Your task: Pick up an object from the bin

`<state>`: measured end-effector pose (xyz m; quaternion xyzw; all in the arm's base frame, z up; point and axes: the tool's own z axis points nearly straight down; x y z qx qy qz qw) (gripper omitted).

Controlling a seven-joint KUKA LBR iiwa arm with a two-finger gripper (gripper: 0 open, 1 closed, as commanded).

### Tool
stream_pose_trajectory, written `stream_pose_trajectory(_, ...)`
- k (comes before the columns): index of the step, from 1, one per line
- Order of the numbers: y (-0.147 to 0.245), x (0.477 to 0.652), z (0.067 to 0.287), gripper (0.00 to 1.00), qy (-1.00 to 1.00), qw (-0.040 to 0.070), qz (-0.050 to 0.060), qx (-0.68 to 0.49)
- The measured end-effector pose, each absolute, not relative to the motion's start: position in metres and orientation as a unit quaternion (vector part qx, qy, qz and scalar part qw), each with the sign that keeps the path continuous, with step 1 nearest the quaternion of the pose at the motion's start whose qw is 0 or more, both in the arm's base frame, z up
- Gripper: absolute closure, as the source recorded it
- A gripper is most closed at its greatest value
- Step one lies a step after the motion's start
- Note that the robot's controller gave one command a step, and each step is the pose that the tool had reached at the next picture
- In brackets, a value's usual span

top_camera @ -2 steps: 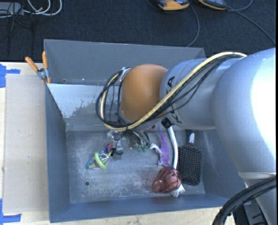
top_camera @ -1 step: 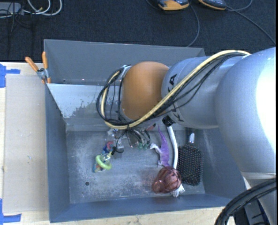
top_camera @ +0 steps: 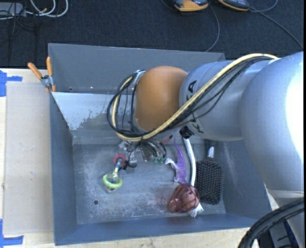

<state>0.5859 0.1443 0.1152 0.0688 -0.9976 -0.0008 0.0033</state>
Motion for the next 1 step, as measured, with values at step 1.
stream_pose_trajectory(1, 0.1443, 0.5858, 0.1259, 1.0, -0.998, 0.003, -0.001, 0.069)
